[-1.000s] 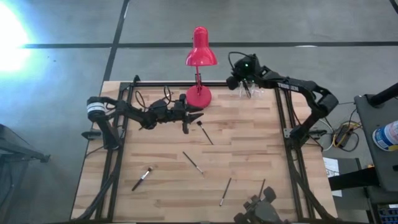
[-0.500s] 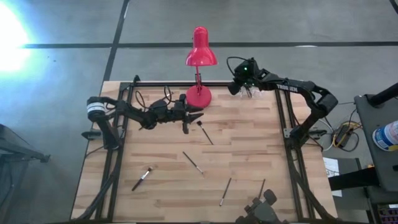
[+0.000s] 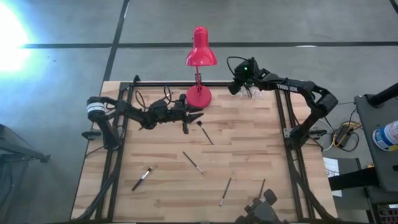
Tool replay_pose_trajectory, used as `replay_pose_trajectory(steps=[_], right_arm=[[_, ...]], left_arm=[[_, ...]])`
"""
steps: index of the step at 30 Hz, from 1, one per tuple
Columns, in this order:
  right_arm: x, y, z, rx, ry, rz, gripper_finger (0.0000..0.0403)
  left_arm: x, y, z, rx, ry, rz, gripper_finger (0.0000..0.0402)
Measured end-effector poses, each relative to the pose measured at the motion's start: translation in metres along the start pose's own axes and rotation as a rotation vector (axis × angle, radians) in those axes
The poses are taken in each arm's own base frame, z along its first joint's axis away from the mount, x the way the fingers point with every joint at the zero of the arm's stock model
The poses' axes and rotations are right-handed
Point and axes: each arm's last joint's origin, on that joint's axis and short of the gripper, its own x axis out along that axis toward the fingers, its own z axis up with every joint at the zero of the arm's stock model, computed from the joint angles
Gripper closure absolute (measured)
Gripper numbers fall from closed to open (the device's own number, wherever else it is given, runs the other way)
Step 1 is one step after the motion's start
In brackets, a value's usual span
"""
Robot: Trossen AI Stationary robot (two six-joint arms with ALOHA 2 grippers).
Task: Sort items
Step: Put the black powder brush into the transparent organizer
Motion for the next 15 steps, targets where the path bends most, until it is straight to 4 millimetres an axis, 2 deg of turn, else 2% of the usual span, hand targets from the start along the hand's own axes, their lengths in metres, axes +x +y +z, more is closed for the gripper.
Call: replay_pose_trajectory(steps=[11,15], right_arm=[[0.0,-0.0001,-0.0001,0.022,0.001,-0.003,0.0349],[0.0,0.0,-0.001,0.021,0.01,-0.002,0.0334]], left_arm=[[0.0,0.0,0.0,-0.001,0.0,0.0,0.0301],[0.0,0.0,0.0,-0.002,0.0,0.0,0.0301]])
